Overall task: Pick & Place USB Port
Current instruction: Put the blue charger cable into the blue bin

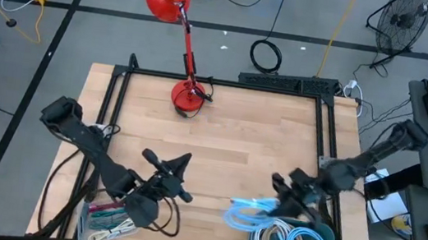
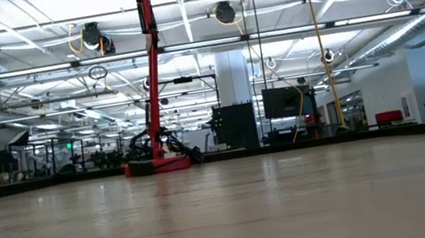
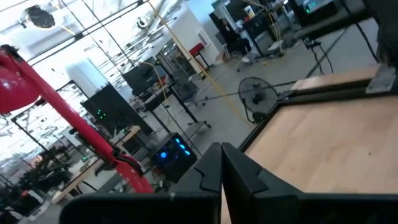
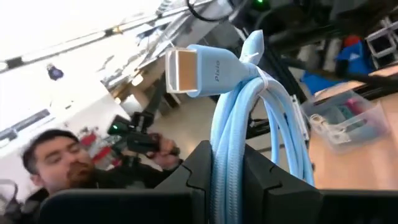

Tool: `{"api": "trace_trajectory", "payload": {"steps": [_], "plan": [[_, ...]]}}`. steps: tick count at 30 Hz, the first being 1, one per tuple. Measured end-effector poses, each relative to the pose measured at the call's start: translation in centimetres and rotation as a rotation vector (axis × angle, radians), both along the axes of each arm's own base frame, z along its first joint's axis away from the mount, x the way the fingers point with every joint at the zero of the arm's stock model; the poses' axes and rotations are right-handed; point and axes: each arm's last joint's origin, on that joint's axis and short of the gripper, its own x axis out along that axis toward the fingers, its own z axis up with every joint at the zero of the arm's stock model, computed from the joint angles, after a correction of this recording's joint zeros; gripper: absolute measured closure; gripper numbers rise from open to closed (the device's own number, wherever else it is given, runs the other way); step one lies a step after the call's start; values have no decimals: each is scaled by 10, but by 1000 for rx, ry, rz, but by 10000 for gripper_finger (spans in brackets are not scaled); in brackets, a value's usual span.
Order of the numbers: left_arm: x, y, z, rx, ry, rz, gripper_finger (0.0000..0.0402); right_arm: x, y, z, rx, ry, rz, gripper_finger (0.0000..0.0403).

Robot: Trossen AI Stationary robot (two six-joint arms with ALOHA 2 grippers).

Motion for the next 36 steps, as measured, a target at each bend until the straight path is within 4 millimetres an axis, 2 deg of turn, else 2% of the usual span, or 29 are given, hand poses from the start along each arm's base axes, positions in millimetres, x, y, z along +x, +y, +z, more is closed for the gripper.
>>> {"api": "trace_trajectory", "payload": {"steps": [2, 7, 12, 16, 23, 30, 36], "plan": [[0, 0, -3, 15, 20, -2, 398, -15, 11, 1, 26, 33, -27, 370], [3, 6, -4, 14, 19, 18, 393, -59, 39, -6, 58, 158, -225, 370], [7, 14, -6, 18, 25, 42, 399, -102, 61, -6, 74, 152, -349, 370], [11, 21, -6, 22, 31, 64, 390, -122, 78, -10, 80, 146, -420, 370], [17, 34, -7, 58, 86, 105, 398, -122, 107, -32, 141, 180, -407, 370], [22, 44, -7, 90, 137, 135, 386, -114, 131, -69, 203, 238, -451, 370], [26, 52, -7, 116, 182, 161, 399, -102, 144, -96, 307, 284, -476, 370]]}}
